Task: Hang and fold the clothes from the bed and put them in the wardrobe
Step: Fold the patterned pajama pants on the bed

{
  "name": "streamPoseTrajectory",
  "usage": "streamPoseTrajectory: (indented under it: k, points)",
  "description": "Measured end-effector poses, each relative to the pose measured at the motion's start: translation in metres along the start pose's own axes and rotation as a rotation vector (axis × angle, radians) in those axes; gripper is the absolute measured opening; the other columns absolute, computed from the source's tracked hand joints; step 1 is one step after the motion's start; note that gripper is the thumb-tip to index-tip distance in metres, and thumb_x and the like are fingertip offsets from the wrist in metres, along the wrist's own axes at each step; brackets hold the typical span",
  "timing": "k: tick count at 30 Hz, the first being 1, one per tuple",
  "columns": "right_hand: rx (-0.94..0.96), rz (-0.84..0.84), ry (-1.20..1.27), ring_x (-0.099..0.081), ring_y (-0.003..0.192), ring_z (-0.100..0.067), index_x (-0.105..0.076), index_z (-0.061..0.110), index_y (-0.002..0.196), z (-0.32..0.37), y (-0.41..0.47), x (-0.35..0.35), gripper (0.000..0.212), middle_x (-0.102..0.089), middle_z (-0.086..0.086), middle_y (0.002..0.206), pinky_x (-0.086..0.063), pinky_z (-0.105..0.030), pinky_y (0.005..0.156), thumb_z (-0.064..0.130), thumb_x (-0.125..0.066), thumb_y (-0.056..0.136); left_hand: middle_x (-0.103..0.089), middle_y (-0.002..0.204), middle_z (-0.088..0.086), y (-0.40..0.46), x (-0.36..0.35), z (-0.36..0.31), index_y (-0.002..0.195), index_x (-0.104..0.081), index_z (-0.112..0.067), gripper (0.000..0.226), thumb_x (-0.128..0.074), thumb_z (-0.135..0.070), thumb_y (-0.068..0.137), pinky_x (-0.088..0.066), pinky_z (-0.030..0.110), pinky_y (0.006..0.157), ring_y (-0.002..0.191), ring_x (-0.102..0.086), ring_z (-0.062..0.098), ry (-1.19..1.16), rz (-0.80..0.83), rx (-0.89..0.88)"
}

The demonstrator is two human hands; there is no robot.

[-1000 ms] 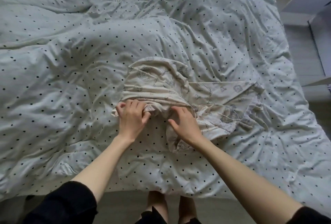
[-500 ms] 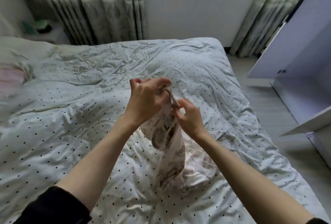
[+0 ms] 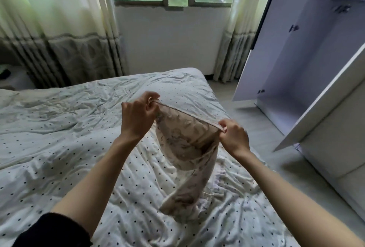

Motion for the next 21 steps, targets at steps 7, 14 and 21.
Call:
streamPoseTrajectory:
  k: [7,14,21]
  points:
    - [-0.226,-0.020,-0.083,-0.057,0.099,-0.033,-0.066,0.018,0.095,-0.065,0.008,0.051,0.019,-0.065,-0.010,0.105,-0.038,-0.030,0.072,0.012,-0.053,0.082,-0.068,0.096,0.012,0.013,-0.028,-0.014,0.091,-0.072,-0.008,0.019,-0.053,-0.005,0.089,-0.045,0.051,0.088,0.089,-0.061,0.031,0.027,0.042,-0.043]
    - [-0.513,-0.127,0.150,-0.065,0.075,-0.026,-0.061,0.020,0.062,-0.130,0.022,0.140,0.020,-0.070,-0.006,0.071,-0.052,-0.033,0.071,0.023,-0.070,0.079,-0.059,0.067,0.005,0.045,-0.094,-0.081,0.068,-0.062,-0.013,0.025,-0.040,-0.011,0.081,-0.044,0.035,0.076,0.073,-0.057,0.027,-0.222,0.370,-0.010]
    - [-0.698,-0.599,0.530,-0.056,0.033,-0.014,-0.056,0.015,0.052,-0.181,-0.011,0.297,0.030,-0.056,-0.001,0.051,-0.046,-0.019,0.036,0.008,-0.069,0.078,-0.049,0.050,-0.012,0.054,-0.160,-0.229,0.062,-0.058,-0.011,0.037,-0.040,0.003,0.091,-0.031,0.008,0.047,0.050,-0.042,0.001,-0.507,0.774,-0.228]
Point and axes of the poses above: each hand's wrist, its own y-axis towards the middle knuckle, its own x-axis out of the back of the hand, z = x × y, the point moved 7 cm from there along y, towards the middle knuckle
